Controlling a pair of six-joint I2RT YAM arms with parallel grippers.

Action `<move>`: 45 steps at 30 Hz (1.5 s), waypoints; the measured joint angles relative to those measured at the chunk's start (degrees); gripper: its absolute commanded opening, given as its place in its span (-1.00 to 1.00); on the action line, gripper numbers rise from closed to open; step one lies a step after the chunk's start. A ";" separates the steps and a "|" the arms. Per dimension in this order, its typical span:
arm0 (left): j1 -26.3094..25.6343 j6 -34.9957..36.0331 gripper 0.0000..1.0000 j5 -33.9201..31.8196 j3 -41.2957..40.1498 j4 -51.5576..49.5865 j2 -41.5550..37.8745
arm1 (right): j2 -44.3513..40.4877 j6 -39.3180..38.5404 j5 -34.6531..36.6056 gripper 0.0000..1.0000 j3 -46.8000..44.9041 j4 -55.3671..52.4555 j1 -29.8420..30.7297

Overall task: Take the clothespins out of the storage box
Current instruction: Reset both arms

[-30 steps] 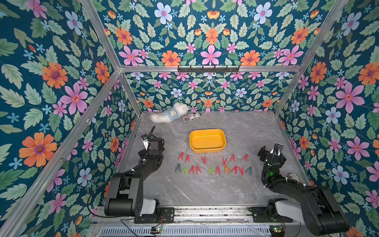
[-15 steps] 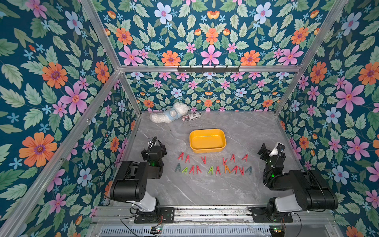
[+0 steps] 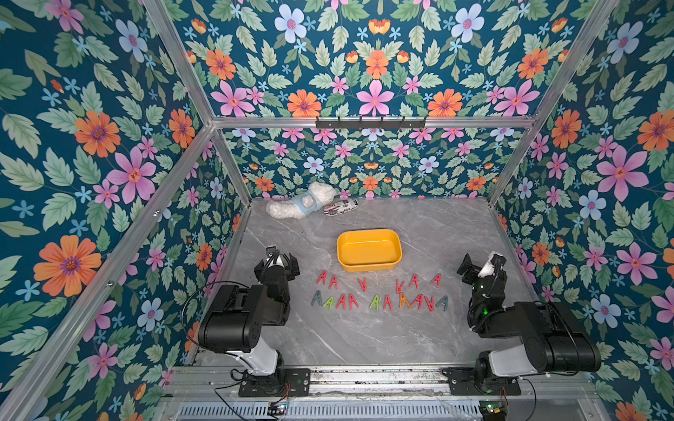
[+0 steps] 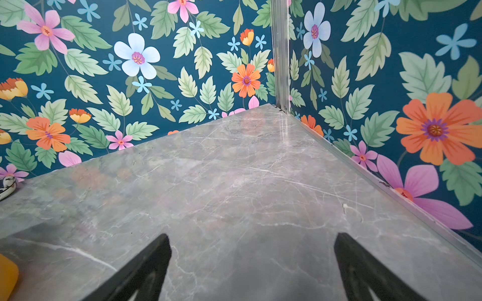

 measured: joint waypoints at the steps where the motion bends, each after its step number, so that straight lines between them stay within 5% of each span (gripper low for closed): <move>1: 0.00 0.00 0.99 0.09 0.00 0.00 0.00 | 0.00 0.00 0.00 0.99 0.00 0.00 0.00; 18: 0.00 0.02 1.00 0.09 0.00 0.00 0.00 | 0.00 -0.44 -1.11 0.99 0.04 -0.02 -0.02; 27: 0.00 0.04 0.99 0.13 0.00 0.00 0.00 | -0.37 -3.85 -23.89 0.99 -2.05 2.99 -5.01; 45: 0.02 0.04 0.99 0.26 0.00 0.02 0.00 | -0.15 -0.83 -16.87 0.99 0.26 1.14 -5.14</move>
